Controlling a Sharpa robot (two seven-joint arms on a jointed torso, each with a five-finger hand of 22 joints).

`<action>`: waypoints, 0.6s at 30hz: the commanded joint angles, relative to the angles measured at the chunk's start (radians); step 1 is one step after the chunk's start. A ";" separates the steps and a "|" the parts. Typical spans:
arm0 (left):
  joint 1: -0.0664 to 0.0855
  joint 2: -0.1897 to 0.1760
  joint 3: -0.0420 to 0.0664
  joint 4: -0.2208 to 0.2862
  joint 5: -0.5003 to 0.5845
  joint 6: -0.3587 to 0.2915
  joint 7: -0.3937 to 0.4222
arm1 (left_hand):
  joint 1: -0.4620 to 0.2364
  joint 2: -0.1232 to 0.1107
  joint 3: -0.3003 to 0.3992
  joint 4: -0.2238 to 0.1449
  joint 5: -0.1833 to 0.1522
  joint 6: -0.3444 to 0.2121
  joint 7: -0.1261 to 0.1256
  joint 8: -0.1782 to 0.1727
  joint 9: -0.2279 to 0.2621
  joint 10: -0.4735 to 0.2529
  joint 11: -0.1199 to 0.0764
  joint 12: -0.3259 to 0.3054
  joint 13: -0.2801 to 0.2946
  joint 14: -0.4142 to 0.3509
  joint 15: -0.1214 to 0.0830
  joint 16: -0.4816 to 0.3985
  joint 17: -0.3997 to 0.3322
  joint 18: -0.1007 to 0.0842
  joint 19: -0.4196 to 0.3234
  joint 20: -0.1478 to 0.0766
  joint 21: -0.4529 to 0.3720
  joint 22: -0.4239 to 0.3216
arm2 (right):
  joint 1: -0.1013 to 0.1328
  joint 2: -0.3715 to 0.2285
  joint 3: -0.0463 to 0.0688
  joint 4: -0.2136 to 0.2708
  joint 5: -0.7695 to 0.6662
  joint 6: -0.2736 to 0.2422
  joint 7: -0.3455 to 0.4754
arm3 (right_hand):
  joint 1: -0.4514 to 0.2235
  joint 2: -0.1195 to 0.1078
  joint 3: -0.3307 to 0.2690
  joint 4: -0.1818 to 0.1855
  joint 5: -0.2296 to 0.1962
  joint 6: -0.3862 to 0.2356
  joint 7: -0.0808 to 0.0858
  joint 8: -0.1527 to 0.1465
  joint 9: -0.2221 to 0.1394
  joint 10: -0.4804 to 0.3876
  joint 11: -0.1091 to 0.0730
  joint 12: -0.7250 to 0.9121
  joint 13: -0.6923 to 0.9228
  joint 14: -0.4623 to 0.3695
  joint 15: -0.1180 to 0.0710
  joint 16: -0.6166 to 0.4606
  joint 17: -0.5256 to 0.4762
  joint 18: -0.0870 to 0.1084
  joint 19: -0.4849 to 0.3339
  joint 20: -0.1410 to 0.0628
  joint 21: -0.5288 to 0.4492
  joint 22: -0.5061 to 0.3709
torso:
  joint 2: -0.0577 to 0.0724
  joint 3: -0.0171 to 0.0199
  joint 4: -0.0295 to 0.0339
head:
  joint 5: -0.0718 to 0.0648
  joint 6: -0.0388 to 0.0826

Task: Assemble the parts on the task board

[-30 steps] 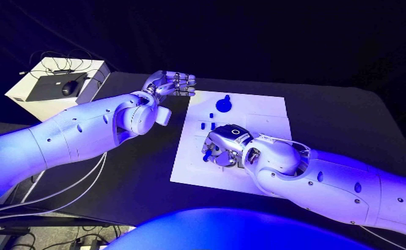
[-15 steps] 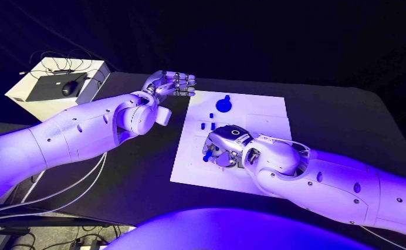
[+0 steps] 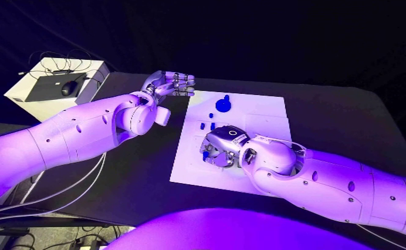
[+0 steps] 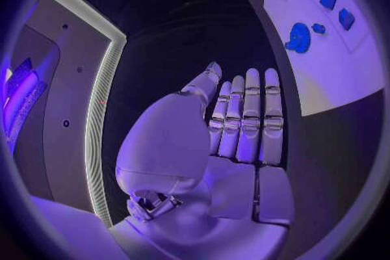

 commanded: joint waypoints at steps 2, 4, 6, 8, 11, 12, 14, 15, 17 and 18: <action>0.000 0.001 0.001 0.001 0.003 0.017 0.005 | -0.006 -0.002 0.003 0.007 -0.001 -0.001 0.001 0.002 0.000 -0.006 0.000 -0.002 0.000 -0.006 -0.003 -0.001 0.001 -0.010 0.008 0.000 0.004 -0.004 | -0.001 0.001 0.000 0.001 0.016 -0.022 0.017 | -0.010 -0.021 -0.017 0.004 -0.001 -0.022 -0.001 -0.004 -0.001 -0.011 0.005 0.004 -0.003 -0.001 0.008 0.000 -0.001 0.009 0.006 0.003 -0.005 -0.004 | 0.000 0.0005 -0.0001 | 0.003 0.000; 0.000 0.001 0.001 0.001 0.004 0.017 0.005 | -0.009 -0.002 0.001 0.009 -0.001 -0.001 0.002 0.002 0.000 -0.006 0.000 -0.002 0.000 -0.006 -0.003 -0.001 0.001 -0.010 0.008 0.000 0.004 -0.004 | -0.001 0.000 -0.001 0.003 0.021 -0.025 0.021 | -0.020 -0.033 -0.032 0.010 0.015 -0.038 -0.002 -0.004 -0.002 -0.012 0.005 0.004 -0.003 -0.001 0.009 0.000 -0.001 0.008 0.008 0.004 -0.008 -0.007 | 0.000 0.0007 -0.0004 | 0.003 0.000; 0.000 0.000 0.001 0.001 0.005 0.017 0.004 | -0.009 -0.002 0.001 0.009 -0.001 -0.001 0.002 0.002 0.000 -0.006 0.000 -0.002 0.000 -0.006 -0.003 -0.001 0.001 -0.010 0.008 0.000 0.004 -0.004 | -0.001 -0.001 -0.001 0.004 0.025 -0.028 0.023 | -0.017 -0.036 -0.062 0.020 0.039 -0.051 -0.004 -0.002 0.000 -0.013 0.006 0.006 -0.002 -0.002 0.008 0.001 -0.001 0.007 0.013 0.004 -0.017 -0.016 | 0.000 0.0007 -0.0009 | 0.003 0.000; 0.000 0.000 0.001 0.001 0.005 0.017 0.004 | -0.008 -0.002 0.001 0.009 -0.001 -0.002 0.001 0.002 0.000 -0.007 0.000 -0.002 0.000 -0.006 -0.003 -0.001 0.001 -0.010 0.008 0.000 0.004 -0.005 | -0.001 -0.002 -0.001 0.004 0.027 -0.029 0.025 | -0.018 -0.040 -0.072 0.022 0.041 -0.050 -0.004 -0.003 -0.001 -0.018 0.006 0.004 -0.003 -0.002 0.010 0.001 -0.001 0.007 0.015 0.004 -0.019 -0.019 | 0.000 0.0008 -0.0013 | 0.002 0.000; 0.000 0.000 0.001 0.001 0.006 0.018 0.004 | -0.008 -0.002 0.001 0.009 -0.001 -0.002 0.001 0.002 0.000 -0.007 0.000 -0.002 0.000 -0.006 -0.003 -0.001 0.001 -0.010 0.008 0.000 0.004 -0.005 | -0.001 -0.003 -0.001 0.005 0.029 -0.030 0.026 | -0.002 -0.031 -0.098 0.026 0.041 -0.051 -0.004 -0.003 -0.001 -0.019 0.006 0.005 -0.003 -0.003 0.010 0.003 -0.003 0.007 0.023 0.004 -0.030 -0.030 | 0.000 0.0012 -0.0013 | 0.002 0.000; 0.000 0.000 0.001 0.001 0.006 0.018 0.003 | -0.008 -0.002 0.001 0.009 -0.001 -0.002 0.001 0.002 0.000 -0.007 0.000 -0.002 0.000 -0.006 -0.003 -0.001 0.001 -0.010 0.008 0.000 0.004 -0.005 | -0.001 -0.003 -0.001 0.005 0.029 -0.031 0.026 | -0.002 -0.031 -0.100 0.027 0.041 -0.050 -0.003 -0.004 -0.001 -0.020 0.006 0.005 -0.003 -0.002 0.010 0.003 -0.003 0.007 0.024 0.004 -0.031 -0.031 | 0.000 0.0011 -0.0012 | 0.002 0.000; 0.000 0.000 0.001 0.001 0.006 0.018 0.003 | -0.008 -0.002 0.001 0.009 -0.001 -0.002 0.001 0.002 0.000 -0.007 0.000 -0.002 0.000 -0.006 -0.003 -0.001 0.001 -0.010 0.008 0.000 0.004 -0.005 | 0.000 -0.004 -0.001 0.006 0.030 -0.032 0.026 | -0.001 -0.030 -0.102 0.026 0.041 -0.049 -0.003 -0.004 -0.001 -0.022 0.007 0.004 -0.003 -0.002 0.010 0.003 -0.003 0.007 0.024 0.004 -0.032 -0.031 | 0.000 0.0013 -0.0017 | 0.000 0.000; 0.000 0.000 0.001 0.001 0.006 0.018 0.003 | -0.008 -0.002 0.001 0.009 -0.001 -0.002 0.001 0.002 0.000 -0.007 0.000 -0.002 0.000 -0.006 -0.003 -0.001 0.001 -0.010 0.008 0.000 0.004 -0.005 | 0.000 -0.005 -0.001 0.006 0.030 -0.033 0.026 | -0.001 -0.031 -0.103 0.026 0.041 -0.047 -0.003 -0.003 -0.001 -0.024 0.008 0.004 -0.003 -0.003 0.010 0.003 -0.003 0.007 0.024 0.004 -0.032 -0.032 | 0.000 0.0011 -0.0016 | 0.000 0.000; 0.000 0.000 0.001 0.000 0.006 0.018 0.002 | -0.008 -0.002 0.001 0.009 -0.001 -0.002 0.001 0.002 0.000 -0.007 0.000 -0.002 0.000 -0.006 -0.003 -0.001 0.001 -0.010 0.008 0.000 0.004 -0.005 | 0.000 -0.007 -0.001 0.008 0.030 -0.036 0.026 | -0.002 -0.034 -0.108 0.026 0.042 -0.046 -0.003 -0.004 -0.001 -0.029 0.009 0.004 -0.003 -0.003 0.011 0.002 -0.004 0.007 0.024 0.005 -0.034 -0.033 | -0.001 0.0012 -0.0016 | -0.001 0.000; 0.000 0.000 0.001 0.000 0.006 0.018 0.002 | -0.008 -0.002 0.001 0.009 -0.001 -0.002 0.001 0.002 0.000 -0.007 0.000 -0.002 0.000 -0.006 -0.003 -0.001 0.001 -0.010 0.008 0.000 0.004 -0.005 | 0.000 -0.008 -0.001 0.009 0.030 -0.039 0.027 | -0.003 -0.036 -0.112 0.026 0.041 -0.048 -0.003 -0.004 -0.001 -0.035 0.010 0.006 -0.003 -0.003 0.012 0.002 -0.004 0.007 0.024 0.005 -0.035 -0.034 | -0.001 0.0010 -0.0016 | -0.001 0.000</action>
